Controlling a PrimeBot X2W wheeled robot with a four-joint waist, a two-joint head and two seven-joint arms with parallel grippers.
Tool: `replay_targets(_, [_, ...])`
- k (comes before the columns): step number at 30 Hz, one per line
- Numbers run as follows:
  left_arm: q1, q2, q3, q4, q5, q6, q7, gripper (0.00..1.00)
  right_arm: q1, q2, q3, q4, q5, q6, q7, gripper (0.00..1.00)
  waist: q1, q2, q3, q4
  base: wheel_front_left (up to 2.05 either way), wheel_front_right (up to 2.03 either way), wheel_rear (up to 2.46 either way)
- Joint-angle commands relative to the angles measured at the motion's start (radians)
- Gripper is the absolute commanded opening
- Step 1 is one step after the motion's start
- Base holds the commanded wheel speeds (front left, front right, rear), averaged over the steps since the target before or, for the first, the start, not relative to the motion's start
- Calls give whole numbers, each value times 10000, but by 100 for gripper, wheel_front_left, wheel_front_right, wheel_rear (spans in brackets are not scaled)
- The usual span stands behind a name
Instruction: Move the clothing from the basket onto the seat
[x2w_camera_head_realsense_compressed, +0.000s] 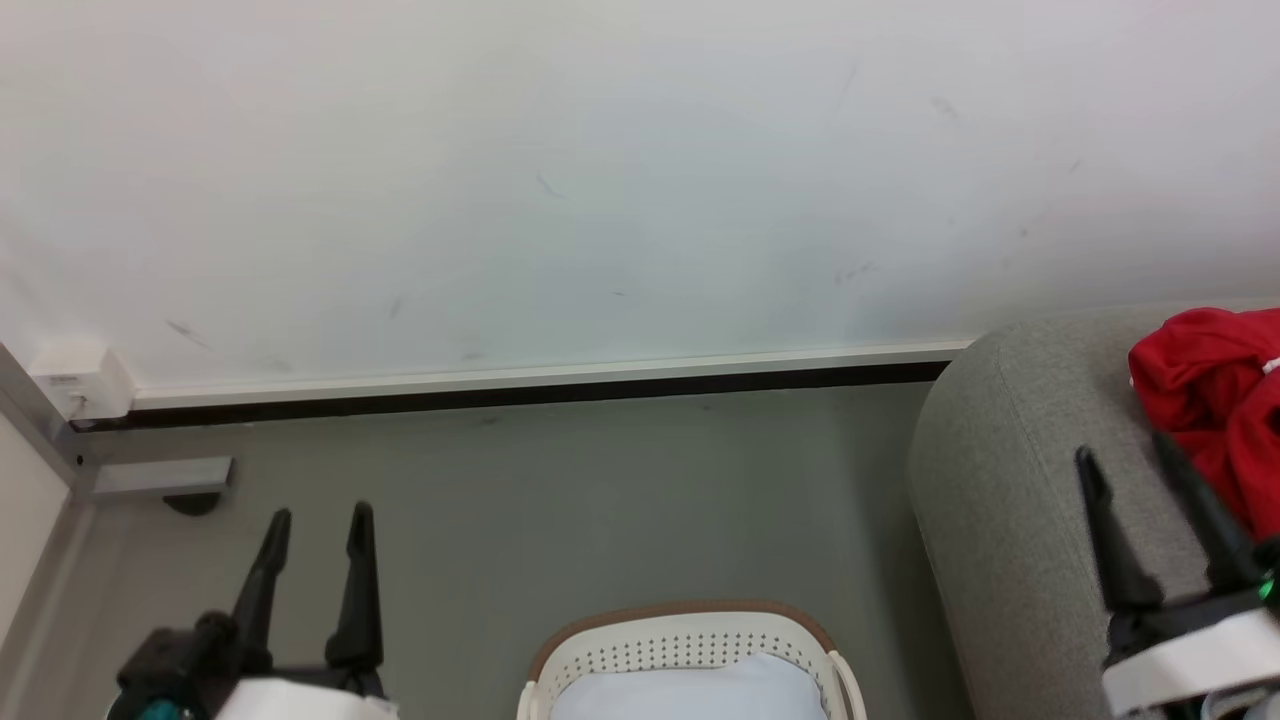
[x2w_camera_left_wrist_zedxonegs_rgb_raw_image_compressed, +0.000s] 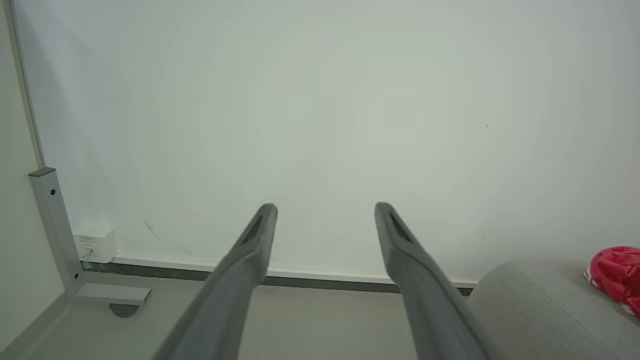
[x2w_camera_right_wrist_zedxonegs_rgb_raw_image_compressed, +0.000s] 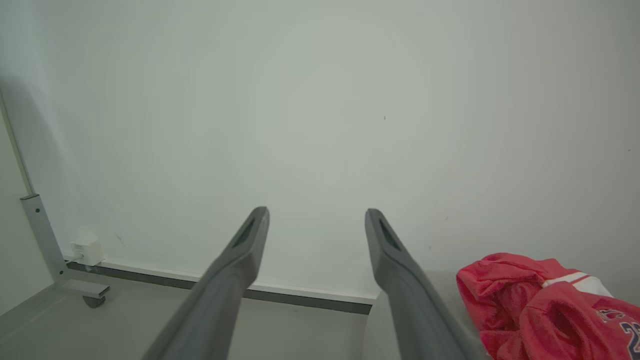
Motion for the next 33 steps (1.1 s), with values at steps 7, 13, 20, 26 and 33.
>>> replay_targets(7, [929, -800, 739, 159, 975, -580, -6, 100, 1651, 1399, -830, -965, -1315, -23, -27, 100, 2, 0, 123, 28, 0, 0, 0])
replay_targets(13, [1027, -1220, 1320, 603, 1398, -1127, -6, 100, 2015, 1772, -659, -1040, -1663, -23, -28, 100, 2, 0, 135, -41, 0, 0, 0])
replay_targets(20, [954, -1417, 1772, 983, 1737, -1494, -6, 100, 1942, 1989, -525, -929, -1616, -23, -29, 100, 2, 0, 111, -115, 0, 0, 0])
replay_targets(26, [804, -1467, 2049, 1038, 2038, -1649, -6, 100, 2042, 2089, -586, -850, -1557, -23, -30, 100, 2, 0, 86, -119, 0, 0, 0])
replay_targets(33, [741, -1491, 2114, 1092, 2217, -1759, -6, 100, 1968, 2123, -455, -773, -1550, -23, -30, 100, 2, 0, 53, -172, 0, 0, 0])
